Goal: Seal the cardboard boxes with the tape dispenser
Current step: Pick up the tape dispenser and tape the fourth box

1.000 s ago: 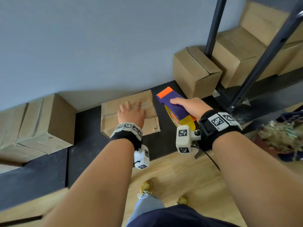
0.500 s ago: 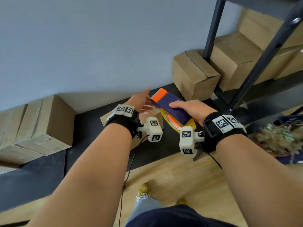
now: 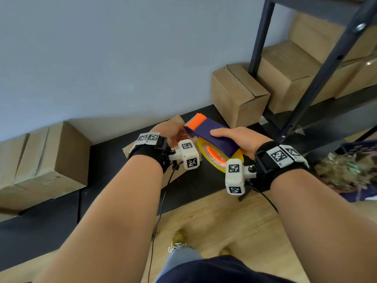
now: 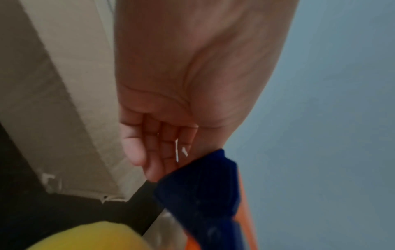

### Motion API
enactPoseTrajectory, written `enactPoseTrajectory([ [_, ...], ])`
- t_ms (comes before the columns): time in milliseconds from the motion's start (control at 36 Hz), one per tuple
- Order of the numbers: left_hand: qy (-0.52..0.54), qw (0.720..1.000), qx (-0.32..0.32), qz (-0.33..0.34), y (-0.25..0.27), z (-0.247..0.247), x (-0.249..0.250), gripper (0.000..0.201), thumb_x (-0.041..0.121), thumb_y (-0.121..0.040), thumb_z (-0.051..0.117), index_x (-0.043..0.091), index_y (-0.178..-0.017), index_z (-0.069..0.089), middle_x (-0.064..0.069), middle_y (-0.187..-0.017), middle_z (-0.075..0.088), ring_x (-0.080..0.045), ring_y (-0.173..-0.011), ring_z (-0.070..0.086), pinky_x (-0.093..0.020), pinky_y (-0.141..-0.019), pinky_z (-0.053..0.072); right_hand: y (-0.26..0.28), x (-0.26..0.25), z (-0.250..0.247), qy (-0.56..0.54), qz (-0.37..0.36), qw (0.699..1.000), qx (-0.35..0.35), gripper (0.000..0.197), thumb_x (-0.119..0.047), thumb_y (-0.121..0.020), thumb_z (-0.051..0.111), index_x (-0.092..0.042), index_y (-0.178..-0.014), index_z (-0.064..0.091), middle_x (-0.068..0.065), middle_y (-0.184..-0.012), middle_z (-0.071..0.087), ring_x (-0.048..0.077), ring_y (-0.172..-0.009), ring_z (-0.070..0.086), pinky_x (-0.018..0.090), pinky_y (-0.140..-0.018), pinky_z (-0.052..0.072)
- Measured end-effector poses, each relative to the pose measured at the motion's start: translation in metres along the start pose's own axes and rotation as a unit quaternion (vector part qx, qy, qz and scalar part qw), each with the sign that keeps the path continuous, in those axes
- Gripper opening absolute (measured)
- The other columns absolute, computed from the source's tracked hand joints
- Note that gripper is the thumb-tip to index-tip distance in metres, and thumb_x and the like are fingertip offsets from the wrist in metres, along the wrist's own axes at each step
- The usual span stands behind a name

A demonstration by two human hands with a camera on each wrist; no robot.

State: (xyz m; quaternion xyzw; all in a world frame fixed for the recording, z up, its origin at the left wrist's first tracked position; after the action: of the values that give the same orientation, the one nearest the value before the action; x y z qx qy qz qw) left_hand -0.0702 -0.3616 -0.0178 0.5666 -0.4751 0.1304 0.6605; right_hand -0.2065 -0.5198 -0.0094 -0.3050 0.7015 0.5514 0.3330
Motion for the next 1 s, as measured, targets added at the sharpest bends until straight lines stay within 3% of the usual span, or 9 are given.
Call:
enactPoseTrajectory([
  [111,-0.070,0.997,0.027,0.034,-0.009,-0.002,0.007,0.019,0.004,-0.095,0.050,0.008,-0.077,0.056,-0.007,-0.076,0.064,-0.016,-0.068,0.060,-0.026,-0.064,0.049,0.002,-0.002,0.003,-0.005,0.006,1.000,0.007,0.065,-0.058,-0.066,0.081,-0.010,-0.108,0.070,0.011,-0.097,0.076,0.032,-0.100,0.071,0.045,-0.100,0.051],
  [222,-0.146,0.986,0.040,0.066,-0.020,-0.004,0.019,0.018,0.017,-0.091,0.064,0.009,-0.076,0.058,-0.006,-0.075,0.063,-0.017,-0.067,0.059,-0.030,-0.074,0.050,0.003,0.001,0.004,0.003,0.008,1.000,0.019,0.068,-0.060,-0.064,0.080,-0.009,-0.108,0.070,0.010,-0.095,0.076,0.031,-0.097,0.072,0.044,-0.098,0.053],
  [361,-0.157,0.974,0.124,0.110,-0.031,-0.027,0.039,0.024,0.014,-0.088,0.064,0.013,-0.066,0.054,0.004,-0.048,0.055,-0.009,-0.043,0.051,-0.020,-0.049,0.047,0.010,0.001,-0.001,0.022,0.012,0.999,0.033,0.063,-0.058,-0.067,0.079,-0.008,-0.104,0.071,0.011,-0.092,0.076,0.030,-0.091,0.072,0.041,-0.093,0.053],
  [444,-0.144,0.967,0.160,0.136,-0.037,-0.049,0.052,0.022,0.018,-0.089,0.063,0.018,-0.069,0.052,0.004,-0.063,0.056,-0.008,-0.050,0.053,-0.014,-0.039,0.044,0.017,0.004,-0.005,0.039,0.022,0.998,0.038,0.055,-0.055,-0.072,0.076,-0.010,-0.101,0.072,0.010,-0.090,0.076,0.026,-0.084,0.071,0.036,-0.085,0.054],
  [528,-0.181,0.960,0.149,0.155,-0.042,-0.053,0.063,0.020,0.020,-0.088,0.064,0.018,-0.070,0.055,0.002,-0.070,0.058,-0.013,-0.060,0.056,-0.019,-0.054,0.051,0.021,0.006,-0.004,0.018,0.035,0.998,0.039,0.049,-0.050,-0.075,0.076,-0.010,-0.103,0.073,0.011,-0.091,0.076,0.025,-0.081,0.070,0.034,-0.083,0.052],
  [611,-0.273,0.935,0.158,0.161,-0.048,-0.051,0.069,0.022,0.018,-0.084,0.060,0.011,-0.063,0.056,-0.007,-0.071,0.060,-0.023,-0.069,0.055,-0.033,-0.075,0.052,0.018,0.003,0.000,0.011,0.047,0.998,0.043,0.049,-0.052,-0.074,0.076,-0.014,-0.105,0.072,0.010,-0.094,0.076,0.028,-0.093,0.071,0.040,-0.095,0.052],
  [722,-0.360,0.906,0.144,0.169,-0.054,-0.050,0.075,0.018,0.023,-0.086,0.056,0.009,-0.075,0.056,-0.009,-0.077,0.053,-0.022,-0.072,0.048,-0.031,-0.069,0.040,0.010,-0.004,0.005,0.012,0.062,0.996,0.065,0.056,-0.055,-0.070,0.077,-0.015,-0.108,0.070,0.008,-0.095,0.076,0.027,-0.094,0.071,0.044,-0.099,0.051],
  [889,-0.408,0.885,0.127,0.183,-0.077,-0.052,0.075,0.022,0.027,-0.090,0.058,0.007,-0.080,0.062,-0.010,-0.082,0.061,-0.025,-0.074,0.056,-0.033,-0.073,0.047,0.003,-0.006,0.014,0.001,0.089,0.993,0.081,0.053,-0.054,-0.073,0.076,-0.013,-0.105,0.070,0.009,-0.092,0.076,0.026,-0.091,0.072,0.042,-0.095,0.053],
  [1000,-0.432,0.872,0.123,0.193,-0.091,-0.050,0.068,0.032,0.025,-0.090,0.057,0.009,-0.062,0.054,-0.008,-0.066,0.053,-0.024,-0.062,0.049,-0.027,-0.059,0.040,0.000,-0.003,0.019,-0.007,0.107,0.990,0.091,0.054,-0.055,-0.072,0.076,-0.013,-0.104,0.070,0.010,-0.090,0.076,0.026,-0.089,0.073,0.041,-0.093,0.054],
])
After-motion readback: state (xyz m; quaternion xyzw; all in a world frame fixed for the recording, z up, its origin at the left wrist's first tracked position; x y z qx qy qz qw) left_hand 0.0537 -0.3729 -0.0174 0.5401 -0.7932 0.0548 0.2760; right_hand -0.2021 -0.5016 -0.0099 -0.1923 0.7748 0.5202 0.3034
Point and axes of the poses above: each hand's wrist, its own y-axis away from the middle knuckle, its own z-axis out of the palm, x = y × z, the point moved 4 cm from there along -y, towards the middle knuckle
